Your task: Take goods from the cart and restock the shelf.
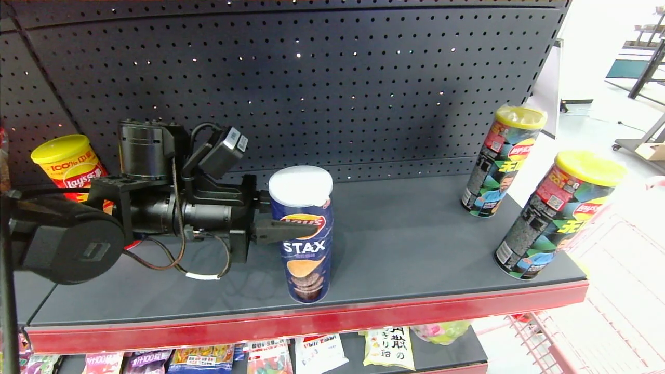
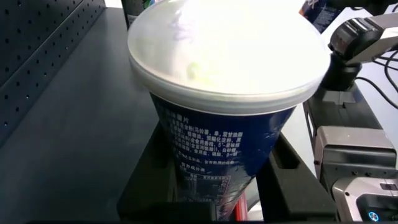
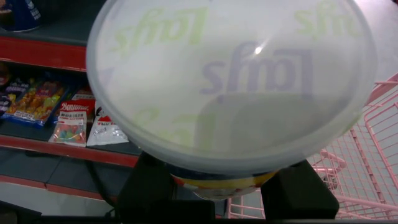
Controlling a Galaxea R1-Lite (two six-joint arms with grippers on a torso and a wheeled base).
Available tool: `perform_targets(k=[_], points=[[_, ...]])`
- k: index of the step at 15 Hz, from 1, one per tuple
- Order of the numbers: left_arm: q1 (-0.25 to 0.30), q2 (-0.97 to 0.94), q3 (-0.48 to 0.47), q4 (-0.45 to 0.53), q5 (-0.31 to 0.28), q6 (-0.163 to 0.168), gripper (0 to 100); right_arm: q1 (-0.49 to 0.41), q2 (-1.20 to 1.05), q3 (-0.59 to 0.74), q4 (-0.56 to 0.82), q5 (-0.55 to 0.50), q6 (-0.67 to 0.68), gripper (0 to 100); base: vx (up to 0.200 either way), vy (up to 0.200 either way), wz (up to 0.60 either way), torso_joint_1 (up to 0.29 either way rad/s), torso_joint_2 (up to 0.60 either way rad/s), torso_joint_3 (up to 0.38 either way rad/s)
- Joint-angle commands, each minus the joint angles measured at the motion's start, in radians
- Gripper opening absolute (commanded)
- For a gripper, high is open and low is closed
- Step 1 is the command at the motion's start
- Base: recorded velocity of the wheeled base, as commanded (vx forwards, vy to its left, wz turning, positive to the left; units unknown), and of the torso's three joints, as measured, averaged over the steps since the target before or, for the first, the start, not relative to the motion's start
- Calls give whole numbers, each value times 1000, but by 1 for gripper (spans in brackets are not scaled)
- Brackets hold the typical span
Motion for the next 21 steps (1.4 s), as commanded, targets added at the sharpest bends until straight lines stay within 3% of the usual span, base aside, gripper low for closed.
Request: perform_targets(k=[1,9,10,13,16,21], points=[[1,0,4,1,0,-1,0,0,2,0,0,0,0,0,0,0,0,0,0,0],[2,-7,31,-1,3,-4,0,0,2,2,1,0,-2,0,0,0,0,0,0,0],[2,-7,31,-1,3,-4,100,0,2,2,0,0,-2,0,0,0,0,0,0,0],[4,-19,46,-1,13,-4,100,0,2,2,1,2,-2,0,0,0,0,0,0,0],[30,-76,129,-1,21,-4,100,6,66,-37,1,36,-8,0,0,0,0,0,0,0],[153,-226,304,-1,58,-4,100,60,542,-359,-3,194,-52,0,0,0,0,0,0,0]])
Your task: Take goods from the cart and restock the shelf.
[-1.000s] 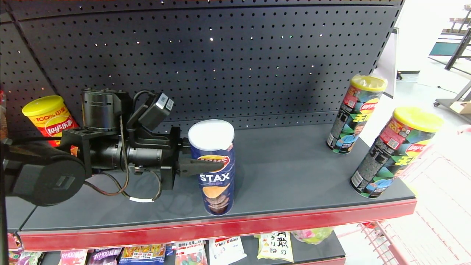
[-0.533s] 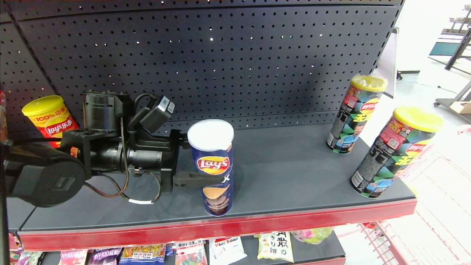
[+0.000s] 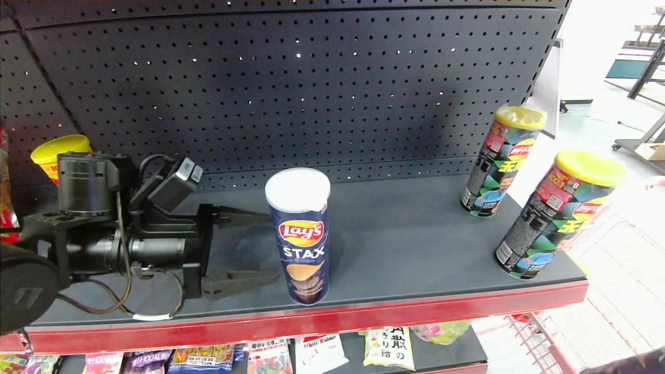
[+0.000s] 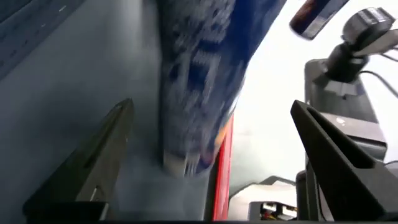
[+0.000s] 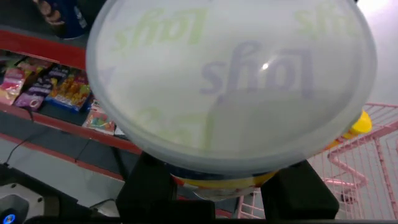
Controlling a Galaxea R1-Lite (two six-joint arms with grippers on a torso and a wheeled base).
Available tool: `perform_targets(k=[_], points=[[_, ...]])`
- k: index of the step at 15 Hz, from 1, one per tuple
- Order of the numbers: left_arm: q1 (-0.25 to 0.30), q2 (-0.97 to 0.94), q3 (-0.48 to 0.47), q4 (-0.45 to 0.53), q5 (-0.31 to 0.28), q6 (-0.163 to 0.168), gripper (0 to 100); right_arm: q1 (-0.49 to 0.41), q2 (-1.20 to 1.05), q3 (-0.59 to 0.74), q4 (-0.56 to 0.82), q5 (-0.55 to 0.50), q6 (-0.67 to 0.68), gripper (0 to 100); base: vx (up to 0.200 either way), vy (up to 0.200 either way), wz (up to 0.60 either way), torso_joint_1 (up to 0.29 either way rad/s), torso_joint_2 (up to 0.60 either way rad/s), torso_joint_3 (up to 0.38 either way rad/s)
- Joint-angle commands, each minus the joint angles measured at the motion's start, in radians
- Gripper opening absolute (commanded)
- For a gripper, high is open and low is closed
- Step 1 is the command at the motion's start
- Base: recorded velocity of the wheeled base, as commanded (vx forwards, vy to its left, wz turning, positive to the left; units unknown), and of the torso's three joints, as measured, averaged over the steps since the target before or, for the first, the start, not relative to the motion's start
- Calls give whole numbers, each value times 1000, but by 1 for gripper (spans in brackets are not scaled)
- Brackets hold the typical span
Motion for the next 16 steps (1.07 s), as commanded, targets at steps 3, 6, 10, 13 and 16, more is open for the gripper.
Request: perform_targets(k=[3,6,10,13,16], points=[[67,-190,189,3,129,-4,100,202,500,-343,-3,84,-33,0,0,0,0,0,0,0],[70,-259,246,3,202,-8,100,238,719,-452,-117,85,-22,0,0,0,0,0,0,0],[70,-325,313,4,210,-12,100,304,899,-592,-175,116,5,0,0,0,0,0,0,0],[67,-343,313,4,228,-15,100,325,1089,-667,-286,116,5,0,0,0,0,0,0,0],[67,-351,312,6,233,-32,100,330,1213,-715,-379,119,4,0,0,0,0,0,0,0]])
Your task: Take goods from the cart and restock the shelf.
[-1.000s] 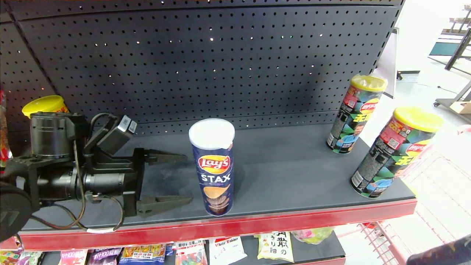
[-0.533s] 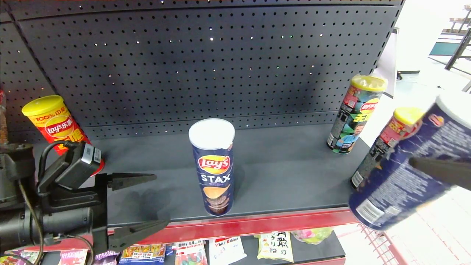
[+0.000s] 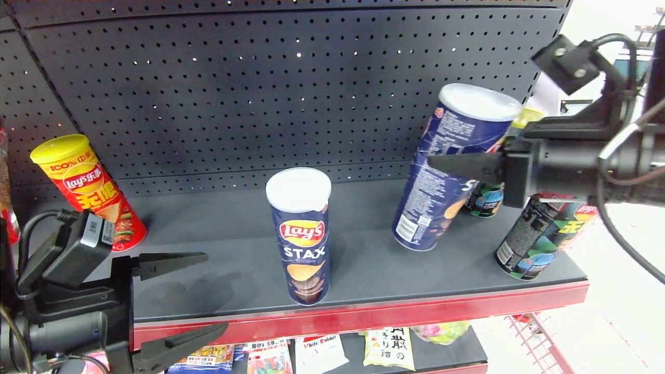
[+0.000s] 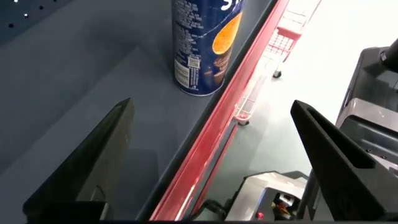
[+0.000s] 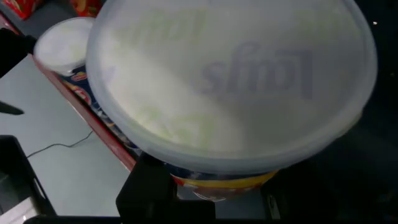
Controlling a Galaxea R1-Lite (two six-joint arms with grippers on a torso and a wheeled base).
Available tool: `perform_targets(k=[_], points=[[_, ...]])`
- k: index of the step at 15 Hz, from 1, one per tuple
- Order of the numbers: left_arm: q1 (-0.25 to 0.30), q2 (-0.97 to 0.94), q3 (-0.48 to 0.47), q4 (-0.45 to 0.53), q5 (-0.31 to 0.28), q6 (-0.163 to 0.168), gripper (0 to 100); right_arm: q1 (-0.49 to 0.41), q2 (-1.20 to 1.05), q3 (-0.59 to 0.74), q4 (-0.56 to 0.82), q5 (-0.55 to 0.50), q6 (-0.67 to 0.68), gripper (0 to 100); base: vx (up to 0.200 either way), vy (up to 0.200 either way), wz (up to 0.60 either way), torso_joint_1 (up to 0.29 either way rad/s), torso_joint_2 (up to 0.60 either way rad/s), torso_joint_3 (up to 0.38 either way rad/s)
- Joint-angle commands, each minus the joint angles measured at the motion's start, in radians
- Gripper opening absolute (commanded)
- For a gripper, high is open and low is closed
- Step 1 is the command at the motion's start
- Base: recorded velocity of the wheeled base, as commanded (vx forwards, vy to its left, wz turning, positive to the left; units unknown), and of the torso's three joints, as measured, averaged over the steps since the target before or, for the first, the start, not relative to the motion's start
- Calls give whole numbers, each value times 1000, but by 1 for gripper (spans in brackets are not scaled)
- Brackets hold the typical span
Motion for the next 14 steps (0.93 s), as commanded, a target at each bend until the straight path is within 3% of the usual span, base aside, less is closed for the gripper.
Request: perform_targets(k=[1,7,14], points=[[0,-6,-2,-3,5,-1,100,18,179,-83,-31,0,-1,0,0,0,0,0,0,0],[-3,-8,-5,-3,5,0,100,49,395,-328,-31,-2,-44,0,0,0,0,0,0,0],[-3,-5,-2,1,11,0,100,76,511,-413,-32,-3,-45,0,0,0,0,0,0,0]])
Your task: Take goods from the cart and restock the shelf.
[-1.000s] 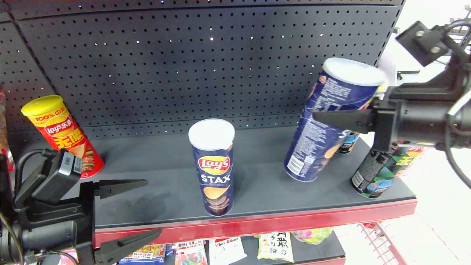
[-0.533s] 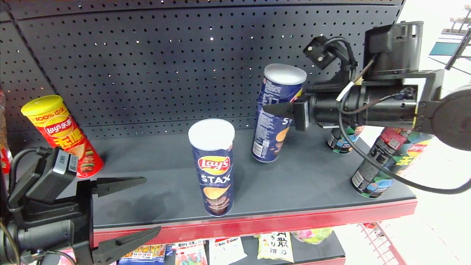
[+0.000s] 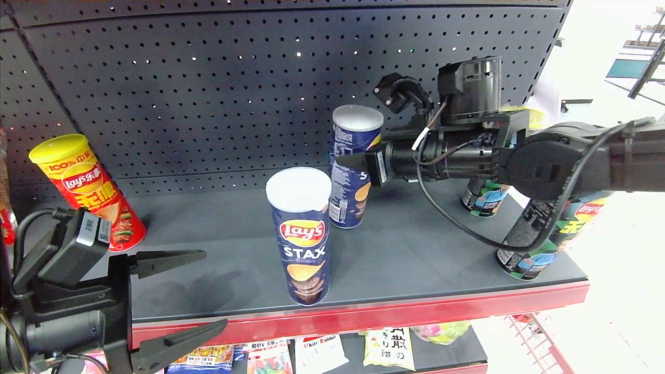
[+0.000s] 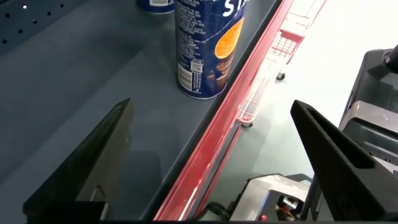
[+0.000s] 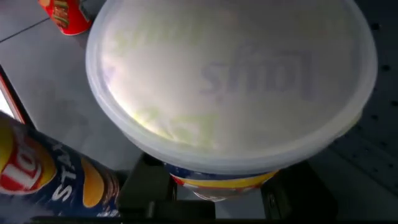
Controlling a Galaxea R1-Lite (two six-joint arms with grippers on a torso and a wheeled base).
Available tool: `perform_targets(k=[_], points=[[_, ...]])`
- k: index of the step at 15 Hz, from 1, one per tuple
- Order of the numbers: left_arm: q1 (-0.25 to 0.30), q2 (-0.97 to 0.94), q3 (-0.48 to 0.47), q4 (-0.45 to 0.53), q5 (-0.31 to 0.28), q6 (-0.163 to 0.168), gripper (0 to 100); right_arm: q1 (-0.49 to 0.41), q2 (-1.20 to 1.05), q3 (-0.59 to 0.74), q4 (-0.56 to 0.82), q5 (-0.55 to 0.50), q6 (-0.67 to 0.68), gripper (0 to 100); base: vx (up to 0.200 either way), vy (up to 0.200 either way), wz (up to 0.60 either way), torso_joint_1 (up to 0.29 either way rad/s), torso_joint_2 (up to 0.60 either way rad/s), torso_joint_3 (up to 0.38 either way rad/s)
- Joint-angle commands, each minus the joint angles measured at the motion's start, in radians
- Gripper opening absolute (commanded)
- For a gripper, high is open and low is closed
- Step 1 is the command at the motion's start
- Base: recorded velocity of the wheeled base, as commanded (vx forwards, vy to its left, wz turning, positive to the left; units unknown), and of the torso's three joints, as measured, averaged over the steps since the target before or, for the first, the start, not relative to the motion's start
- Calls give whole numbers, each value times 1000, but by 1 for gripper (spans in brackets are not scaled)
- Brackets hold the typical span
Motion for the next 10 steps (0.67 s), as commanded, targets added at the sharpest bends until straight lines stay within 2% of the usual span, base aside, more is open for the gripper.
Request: perform_targets(k=[1,10], points=[[0,6,1,-1,0,0,100,10,49,-29,1,1,-1,0,0,0,0,0,0,0],[0,5,6,1,1,0,100,28,129,-117,1,-1,-10,0,0,0,0,0,0,0]])
